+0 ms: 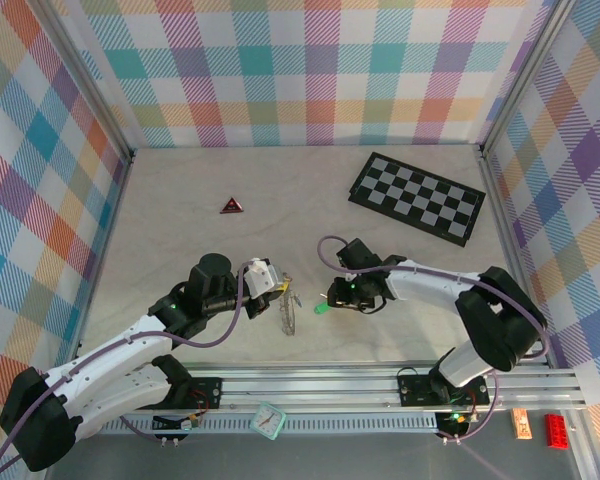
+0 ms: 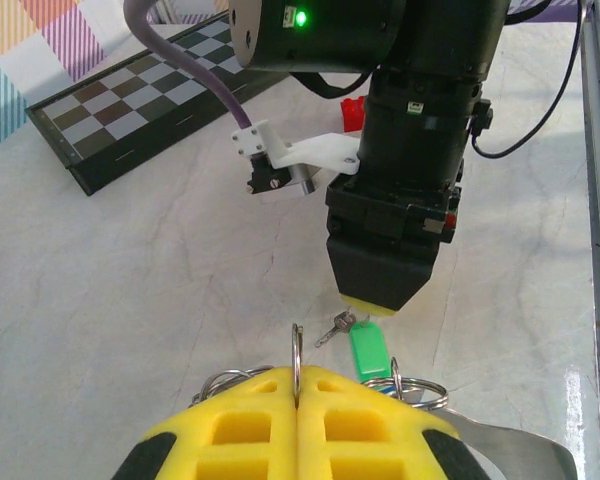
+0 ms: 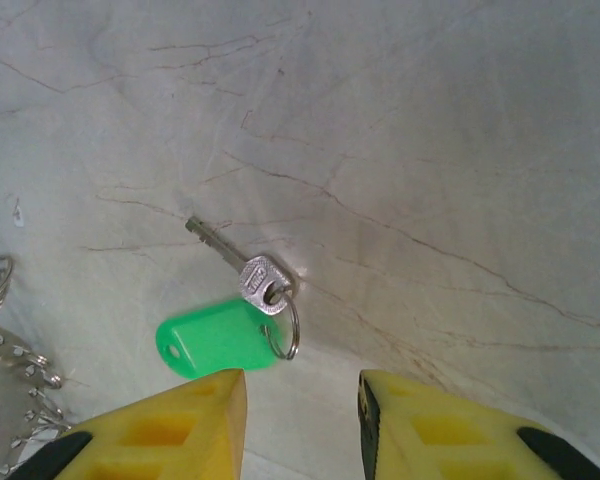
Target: Put the keys on the keyring
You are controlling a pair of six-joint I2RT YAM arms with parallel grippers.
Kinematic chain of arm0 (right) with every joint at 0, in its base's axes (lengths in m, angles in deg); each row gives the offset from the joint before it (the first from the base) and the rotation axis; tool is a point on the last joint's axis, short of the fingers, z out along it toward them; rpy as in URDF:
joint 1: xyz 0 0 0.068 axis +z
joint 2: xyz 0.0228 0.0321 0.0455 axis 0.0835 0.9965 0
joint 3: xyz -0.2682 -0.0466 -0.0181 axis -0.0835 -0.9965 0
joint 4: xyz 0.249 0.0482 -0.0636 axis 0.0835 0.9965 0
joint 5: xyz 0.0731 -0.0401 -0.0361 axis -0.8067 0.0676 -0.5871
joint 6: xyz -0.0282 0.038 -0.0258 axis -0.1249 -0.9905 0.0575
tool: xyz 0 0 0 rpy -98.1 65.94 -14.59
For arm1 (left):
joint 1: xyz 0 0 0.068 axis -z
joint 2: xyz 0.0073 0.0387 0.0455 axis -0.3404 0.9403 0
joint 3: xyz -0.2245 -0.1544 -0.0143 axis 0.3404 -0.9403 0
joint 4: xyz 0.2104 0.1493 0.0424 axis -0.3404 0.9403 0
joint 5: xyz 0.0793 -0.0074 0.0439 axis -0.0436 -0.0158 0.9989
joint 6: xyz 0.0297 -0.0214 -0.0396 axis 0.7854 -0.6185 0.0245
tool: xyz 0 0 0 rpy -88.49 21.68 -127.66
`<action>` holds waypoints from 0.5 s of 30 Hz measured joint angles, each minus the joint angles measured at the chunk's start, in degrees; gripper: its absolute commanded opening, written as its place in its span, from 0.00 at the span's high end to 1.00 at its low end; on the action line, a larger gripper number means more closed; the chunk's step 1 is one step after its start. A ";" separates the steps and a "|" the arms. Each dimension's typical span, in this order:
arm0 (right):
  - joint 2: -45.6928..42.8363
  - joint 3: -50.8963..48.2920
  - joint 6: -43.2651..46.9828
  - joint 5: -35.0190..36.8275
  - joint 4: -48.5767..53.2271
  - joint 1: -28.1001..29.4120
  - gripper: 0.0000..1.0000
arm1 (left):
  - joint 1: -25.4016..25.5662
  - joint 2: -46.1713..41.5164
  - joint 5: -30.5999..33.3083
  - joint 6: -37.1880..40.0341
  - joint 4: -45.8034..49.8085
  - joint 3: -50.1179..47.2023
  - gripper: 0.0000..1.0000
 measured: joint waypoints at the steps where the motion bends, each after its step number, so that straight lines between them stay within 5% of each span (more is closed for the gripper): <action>1: 0.39 0.02 -0.24 0.00 -0.37 0.00 0.68 | 0.00 0.00 0.00 0.02 0.00 0.00 1.00; 15: 3.19 0.85 -0.83 -0.02 -3.21 0.00 0.79 | 0.00 0.00 -0.02 0.02 0.02 0.00 1.00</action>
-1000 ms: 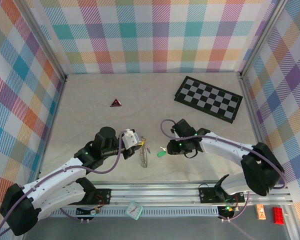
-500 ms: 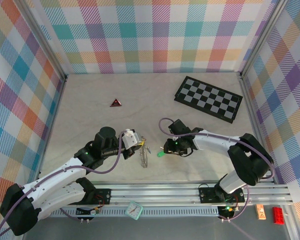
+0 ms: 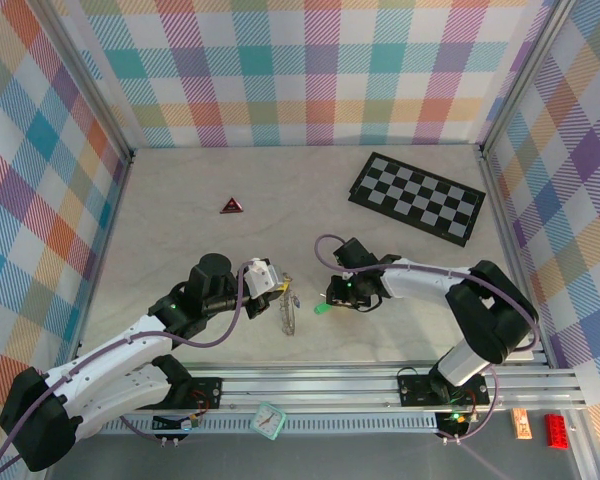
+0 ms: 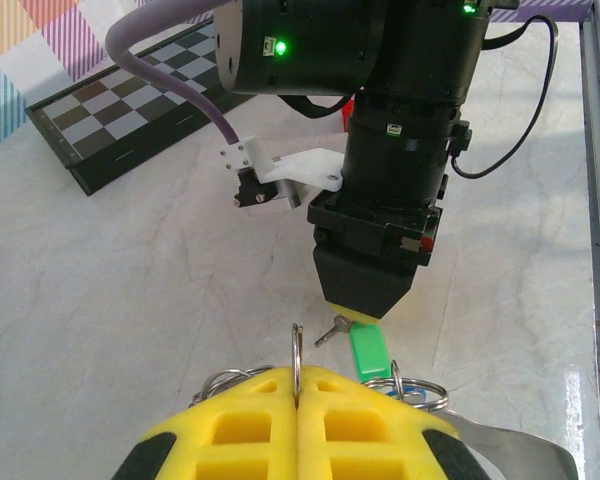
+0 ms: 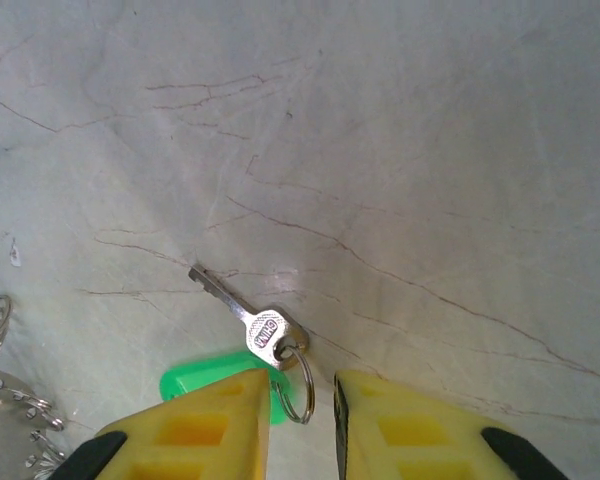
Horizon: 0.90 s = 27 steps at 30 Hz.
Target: Put the keys on the keyring
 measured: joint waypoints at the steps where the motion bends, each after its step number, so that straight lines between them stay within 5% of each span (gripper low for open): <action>1: 0.22 0.04 -0.02 0.00 -0.13 0.00 0.80 | 0.00 0.00 0.00 0.00 0.00 0.00 1.00; 14: 0.50 0.42 -0.50 0.00 -0.52 0.00 0.99 | 0.00 0.00 0.00 0.00 0.09 0.00 1.00; 27: -3.78 0.52 3.45 0.20 1.11 0.00 1.00 | 0.00 0.00 0.04 -0.02 0.39 0.04 1.00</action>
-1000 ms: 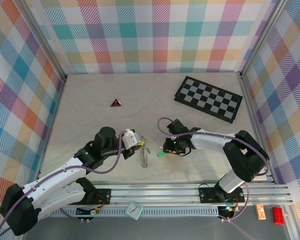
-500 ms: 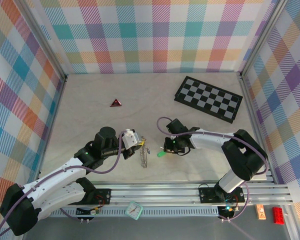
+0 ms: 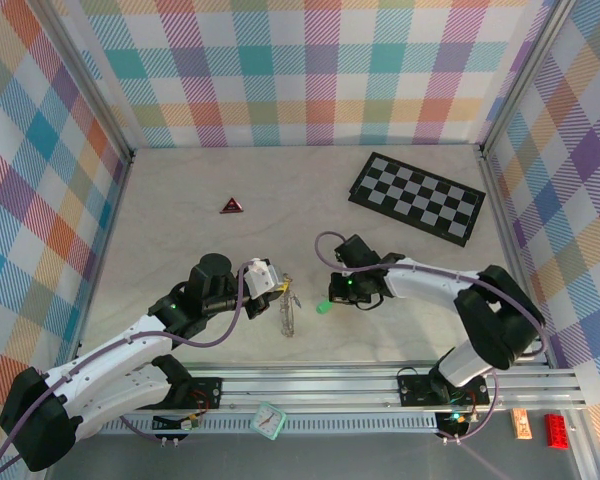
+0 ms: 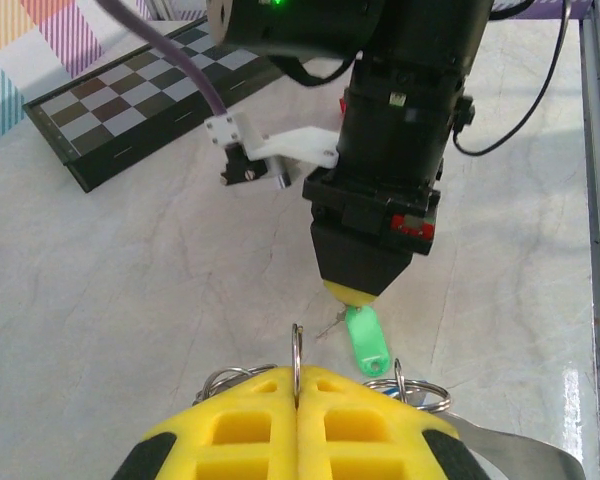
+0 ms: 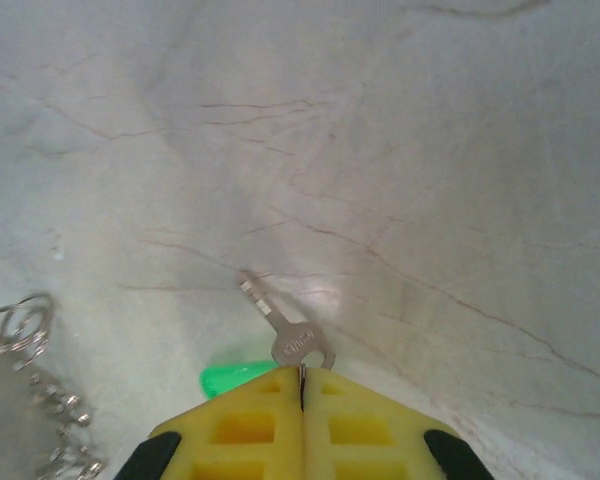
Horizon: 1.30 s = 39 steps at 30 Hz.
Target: Put the keys on the keyring
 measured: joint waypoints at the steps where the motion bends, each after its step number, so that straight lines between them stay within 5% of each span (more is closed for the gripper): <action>1: -1.31 -0.02 1.05 -0.02 0.00 0.00 1.00 | 0.00 0.00 0.02 -0.09 0.00 0.00 1.00; 17: -21.86 -4.90 33.07 -7.34 -9.01 2.23 1.00 | 0.00 0.00 1.07 -3.93 2.71 2.58 1.00; 39: -23.67 -4.81 71.10 -8.90 -18.58 5.38 1.00 | 0.00 3.76 -0.79 -11.28 10.27 7.58 1.00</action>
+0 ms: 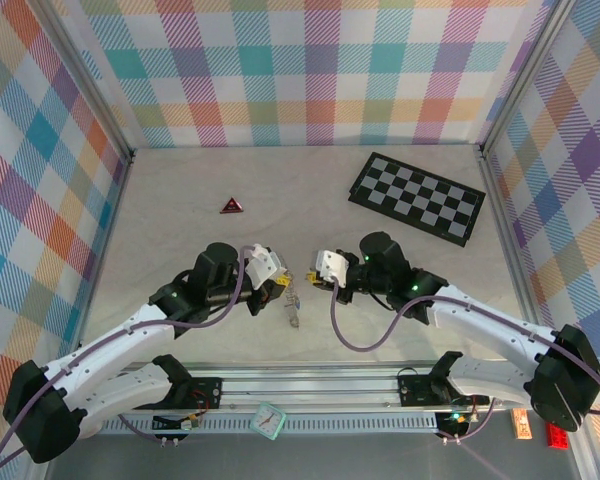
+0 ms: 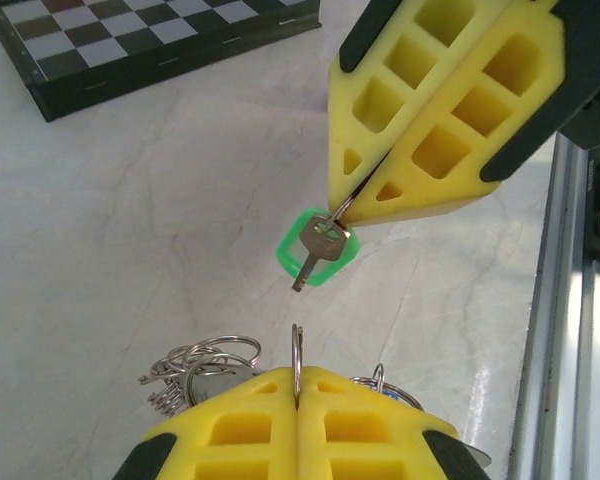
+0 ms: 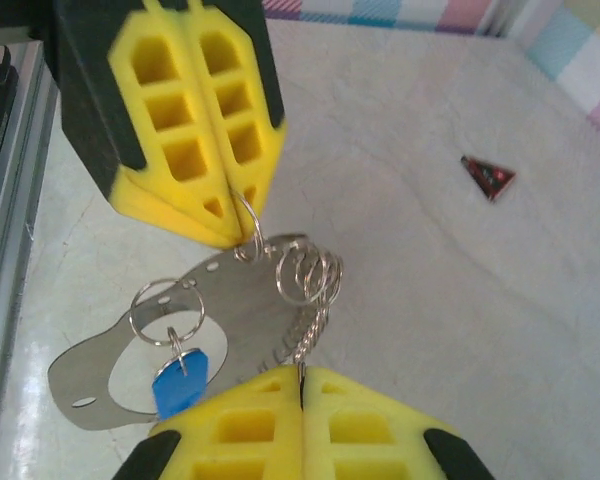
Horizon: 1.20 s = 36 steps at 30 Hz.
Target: Put the keys on the keyring
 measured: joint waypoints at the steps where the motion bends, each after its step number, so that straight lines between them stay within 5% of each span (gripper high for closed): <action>1: 0.17 0.02 1.42 0.35 -0.59 0.35 1.00 | 0.00 0.22 -0.13 -0.39 0.33 0.15 1.00; 16: 1.44 0.07 13.22 3.41 -3.06 4.42 1.00 | 0.00 2.58 -1.03 -5.14 0.90 1.81 1.00; 36: 2.54 0.07 14.97 6.16 -4.48 5.73 1.00 | 0.00 2.99 -1.42 -6.19 1.70 2.45 1.00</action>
